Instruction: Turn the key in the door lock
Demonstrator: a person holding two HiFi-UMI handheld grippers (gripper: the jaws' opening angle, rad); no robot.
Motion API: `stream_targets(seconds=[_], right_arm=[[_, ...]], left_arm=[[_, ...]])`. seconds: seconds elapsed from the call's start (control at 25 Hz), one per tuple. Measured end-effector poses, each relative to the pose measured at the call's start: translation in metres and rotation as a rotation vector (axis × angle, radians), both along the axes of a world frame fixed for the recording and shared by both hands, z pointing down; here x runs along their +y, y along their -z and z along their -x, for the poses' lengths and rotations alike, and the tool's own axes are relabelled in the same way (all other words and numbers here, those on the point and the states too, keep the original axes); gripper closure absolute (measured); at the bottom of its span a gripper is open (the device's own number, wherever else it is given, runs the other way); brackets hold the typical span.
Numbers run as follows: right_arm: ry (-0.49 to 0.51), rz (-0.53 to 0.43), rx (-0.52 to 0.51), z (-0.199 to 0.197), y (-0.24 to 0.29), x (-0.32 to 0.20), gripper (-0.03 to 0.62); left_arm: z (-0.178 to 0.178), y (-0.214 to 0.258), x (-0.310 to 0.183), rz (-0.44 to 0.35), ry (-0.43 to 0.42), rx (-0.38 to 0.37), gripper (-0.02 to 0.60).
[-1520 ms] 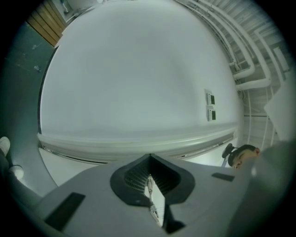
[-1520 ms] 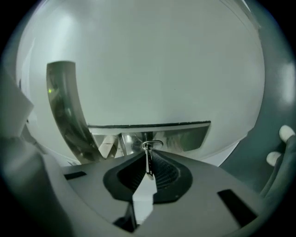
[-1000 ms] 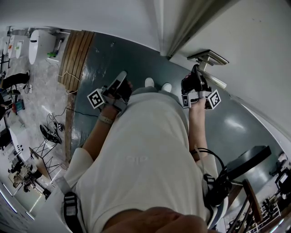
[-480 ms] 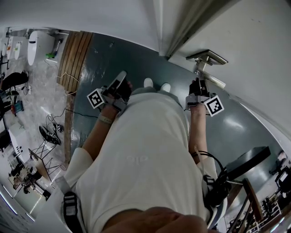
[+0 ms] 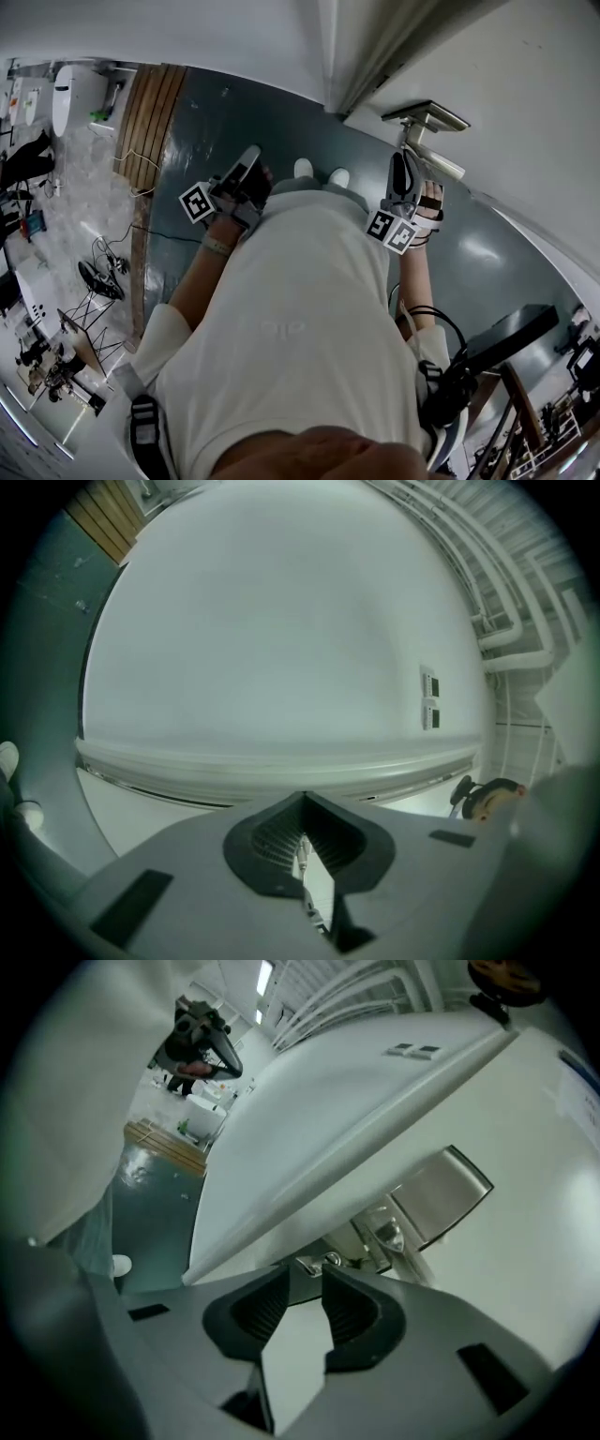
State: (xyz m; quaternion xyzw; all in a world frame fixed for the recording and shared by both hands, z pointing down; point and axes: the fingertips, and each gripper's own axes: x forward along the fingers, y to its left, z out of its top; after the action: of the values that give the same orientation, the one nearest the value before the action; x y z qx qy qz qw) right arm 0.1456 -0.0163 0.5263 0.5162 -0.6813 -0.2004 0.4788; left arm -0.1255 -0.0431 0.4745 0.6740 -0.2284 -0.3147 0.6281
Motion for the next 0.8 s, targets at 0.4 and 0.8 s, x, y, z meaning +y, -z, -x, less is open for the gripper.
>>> stream_targets(seconds=[0.4, 0.8], right_arm=[[-0.004, -0.062, 0.233, -0.003, -0.003, -0.029, 0.487], [-0.092, -0.139, 0.231, -0.003, 0.002, -0.039, 0.487]], left_arm=[[0.010, 0.006, 0.005, -0.002, 0.039, 0.002, 0.574], [0.023, 0.008, 0.011, 0.002, 0.067, 0.006, 0.574]])
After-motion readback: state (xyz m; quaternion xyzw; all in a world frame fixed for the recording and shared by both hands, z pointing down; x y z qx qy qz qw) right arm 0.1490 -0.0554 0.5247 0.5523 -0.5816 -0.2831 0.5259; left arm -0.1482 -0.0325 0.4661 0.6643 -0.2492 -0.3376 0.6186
